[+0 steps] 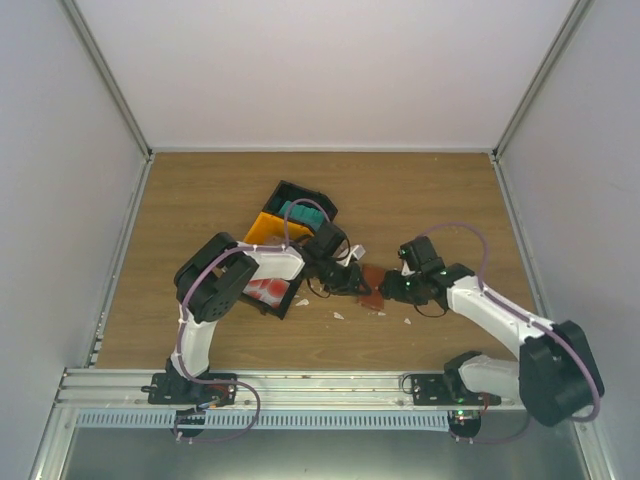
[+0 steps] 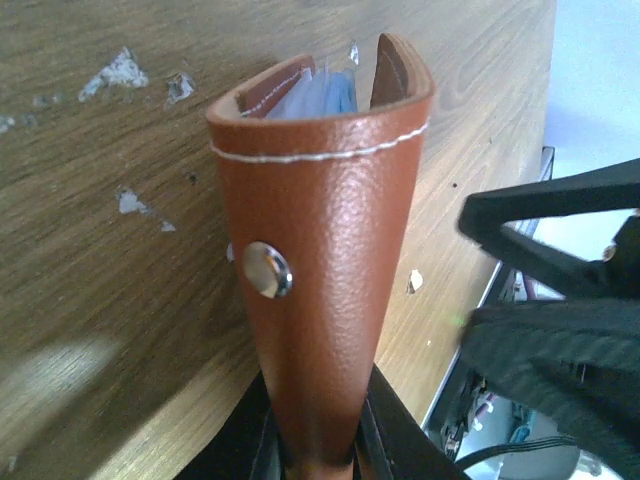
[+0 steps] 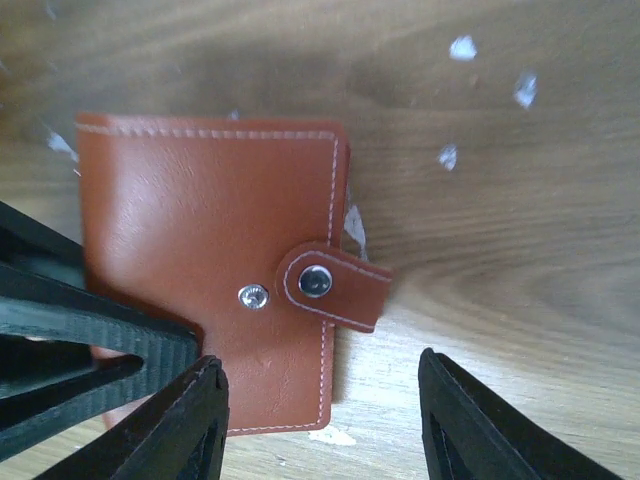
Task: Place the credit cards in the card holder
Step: Close the card holder at the center of the board.
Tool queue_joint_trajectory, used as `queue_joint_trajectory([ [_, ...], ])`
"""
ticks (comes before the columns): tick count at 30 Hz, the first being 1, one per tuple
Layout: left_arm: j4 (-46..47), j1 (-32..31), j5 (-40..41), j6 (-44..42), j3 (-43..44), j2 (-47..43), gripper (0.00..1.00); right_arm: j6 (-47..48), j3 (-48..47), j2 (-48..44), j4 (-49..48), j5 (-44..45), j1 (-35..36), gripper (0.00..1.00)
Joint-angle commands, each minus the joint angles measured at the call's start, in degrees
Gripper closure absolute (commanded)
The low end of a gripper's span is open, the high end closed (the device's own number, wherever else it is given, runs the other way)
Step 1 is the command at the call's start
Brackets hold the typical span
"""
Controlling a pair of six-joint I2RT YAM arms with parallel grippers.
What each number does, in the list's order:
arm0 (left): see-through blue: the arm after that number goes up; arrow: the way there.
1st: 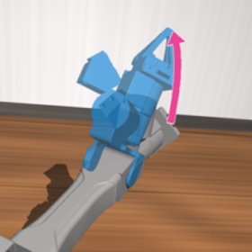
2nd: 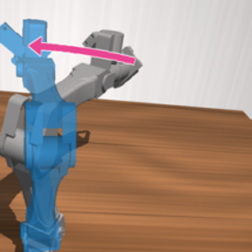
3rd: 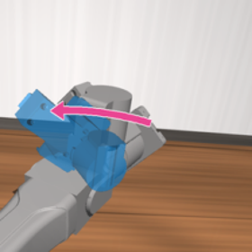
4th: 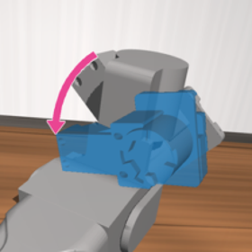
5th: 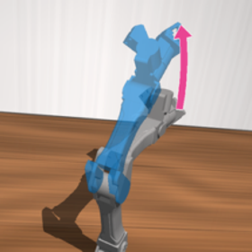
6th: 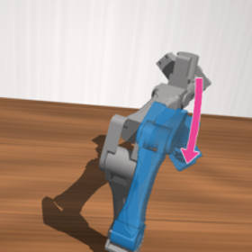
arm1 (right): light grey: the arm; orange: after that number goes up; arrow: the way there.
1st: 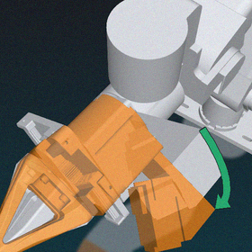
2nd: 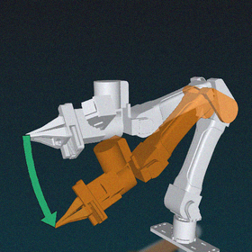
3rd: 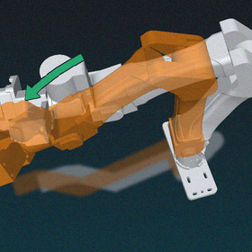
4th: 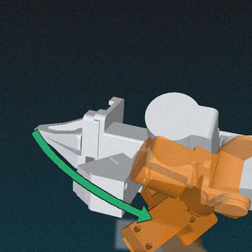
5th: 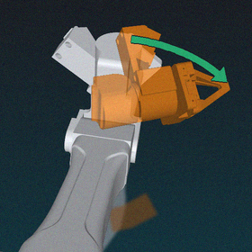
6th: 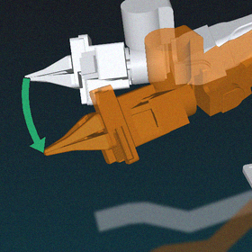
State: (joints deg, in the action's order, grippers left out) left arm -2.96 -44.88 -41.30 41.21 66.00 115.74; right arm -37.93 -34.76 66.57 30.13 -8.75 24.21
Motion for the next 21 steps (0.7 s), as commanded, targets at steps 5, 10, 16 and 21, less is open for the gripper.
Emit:
queue_joint_trajectory([
  [5, -2.89, -1.21, 6.15, -0.04, 2.26, 1.97, 1.00, 0.59, -5.14, 8.42, 1.19, 5.98, 4.08, 0.47],
  [10, -4.67, -1.50, 7.69, -0.44, 2.17, 1.39, 1.00, -1.50, -9.26, 13.15, 3.64, 11.64, 6.74, 0.47],
  [16, -4.91, -2.03, 7.99, -0.28, 2.12, 0.85, 1.00, -4.79, -11.56, 18.70, 9.35, 20.59, 9.46, 0.52],
  [21, -5.87, -2.21, 9.56, -0.54, 1.95, 0.20, 1.00, -8.42, -11.79, 17.90, 12.79, 25.14, 9.55, 0.58],
])
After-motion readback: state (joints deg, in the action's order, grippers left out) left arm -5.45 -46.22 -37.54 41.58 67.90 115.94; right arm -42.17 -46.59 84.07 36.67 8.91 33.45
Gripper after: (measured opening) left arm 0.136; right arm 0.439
